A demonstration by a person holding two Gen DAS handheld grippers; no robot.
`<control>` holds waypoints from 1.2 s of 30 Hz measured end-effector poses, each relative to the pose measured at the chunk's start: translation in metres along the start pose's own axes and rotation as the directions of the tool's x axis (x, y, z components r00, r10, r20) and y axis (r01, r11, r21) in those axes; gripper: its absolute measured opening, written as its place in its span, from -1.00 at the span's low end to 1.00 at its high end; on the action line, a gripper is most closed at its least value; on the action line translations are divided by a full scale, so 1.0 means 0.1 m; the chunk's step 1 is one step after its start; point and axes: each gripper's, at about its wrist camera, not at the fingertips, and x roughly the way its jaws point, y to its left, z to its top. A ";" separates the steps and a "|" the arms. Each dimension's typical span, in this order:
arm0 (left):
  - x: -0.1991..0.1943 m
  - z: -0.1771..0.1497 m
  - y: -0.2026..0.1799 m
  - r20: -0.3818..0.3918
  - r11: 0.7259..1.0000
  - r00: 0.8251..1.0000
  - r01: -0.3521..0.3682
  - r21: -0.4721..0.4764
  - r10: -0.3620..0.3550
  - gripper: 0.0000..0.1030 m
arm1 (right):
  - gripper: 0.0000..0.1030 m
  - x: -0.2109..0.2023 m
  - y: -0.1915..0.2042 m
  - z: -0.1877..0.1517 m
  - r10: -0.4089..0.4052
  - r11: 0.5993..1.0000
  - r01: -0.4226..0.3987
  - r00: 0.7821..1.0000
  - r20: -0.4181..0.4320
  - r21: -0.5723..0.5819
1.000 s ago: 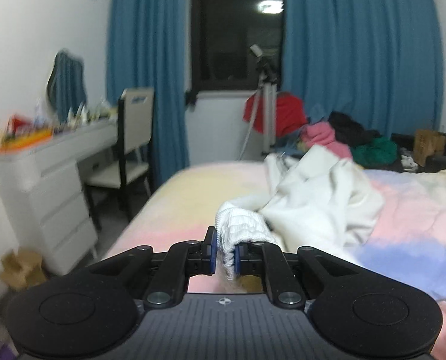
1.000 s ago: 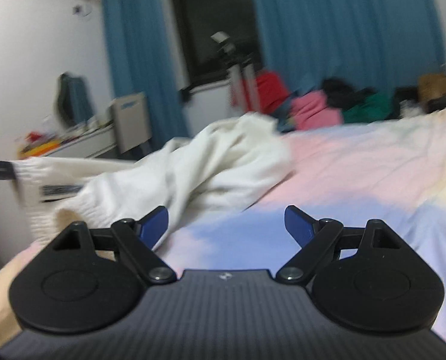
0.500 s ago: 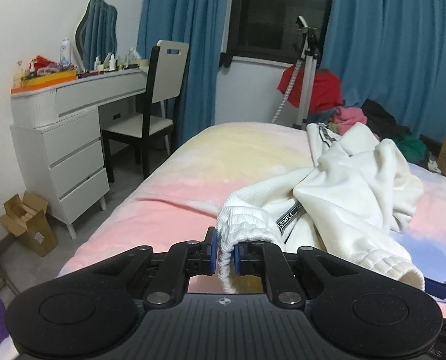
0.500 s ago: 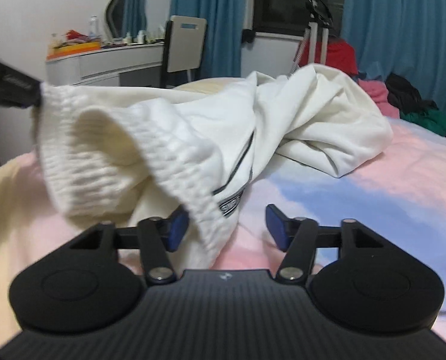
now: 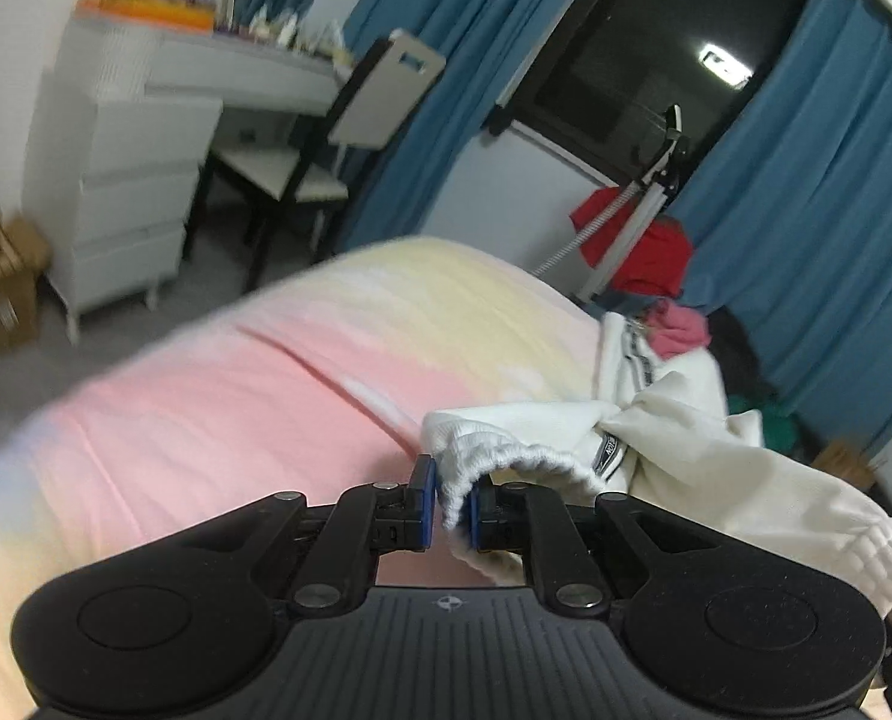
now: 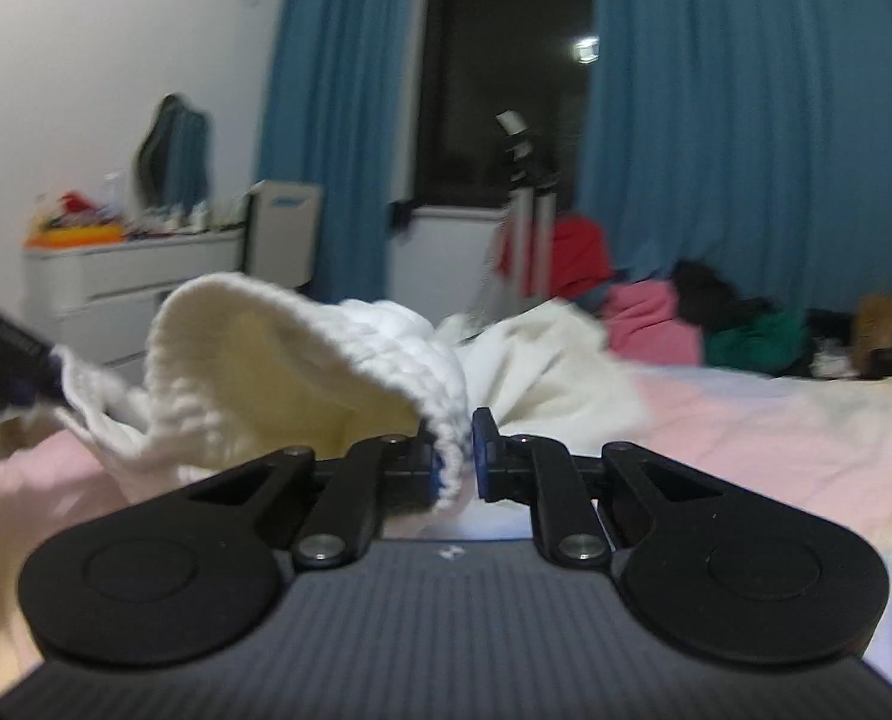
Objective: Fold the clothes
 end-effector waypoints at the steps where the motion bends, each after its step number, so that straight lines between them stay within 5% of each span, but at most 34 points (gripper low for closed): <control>1: 0.02 0.00 0.02 -0.024 1.000 1.000 0.001 -0.007 -0.001 -0.77 | -0.75 -0.05 -0.04 0.01 -0.026 1.000 0.026 1.000 -0.011 0.007; 4: 0.13 -0.03 0.10 -0.122 0.998 0.991 -0.053 0.018 0.055 -0.77 | -0.74 -0.07 -0.21 -0.17 0.013 0.996 0.002 0.986 -0.168 0.084; 8: 0.19 -0.06 0.19 -0.196 0.995 0.976 -0.093 0.032 0.098 -0.77 | -0.74 -0.05 -0.11 -0.42 0.100 0.995 -0.083 0.928 -0.358 0.062; 13: 0.03 -0.07 0.19 -0.229 0.994 0.968 -0.090 0.064 0.102 -0.44 | -0.70 -0.13 0.03 -0.37 0.120 0.992 -0.127 0.917 -0.380 0.006; 18: -0.29 -0.06 0.14 -0.238 0.994 0.968 -0.062 0.091 0.082 -0.17 | -0.64 -0.24 -0.23 -0.24 0.266 0.964 -0.239 0.883 -0.385 0.118; 20: -0.42 -0.03 0.10 -0.226 0.996 0.973 -0.027 0.081 0.045 0.03 | -0.20 -0.30 -0.35 -0.18 0.341 0.937 -0.284 0.870 -0.355 0.203; 23: -0.49 -0.03 0.11 -0.241 0.998 0.969 0.059 0.006 -0.056 0.26 | 0.19 -0.35 -0.51 -0.10 0.395 0.897 -0.305 0.877 -0.273 0.321; 30: -0.32 -0.08 0.22 -0.302 0.960 0.923 0.174 -0.220 -0.237 0.31 | 0.32 -0.18 -0.82 -0.25 0.338 0.807 -0.204 0.929 -0.151 0.554; 36: 0.13 -0.15 0.23 -0.332 0.954 0.919 0.121 -0.275 -0.213 0.33 | 0.33 0.10 -0.91 -0.49 0.341 0.724 -0.179 0.933 -0.119 0.666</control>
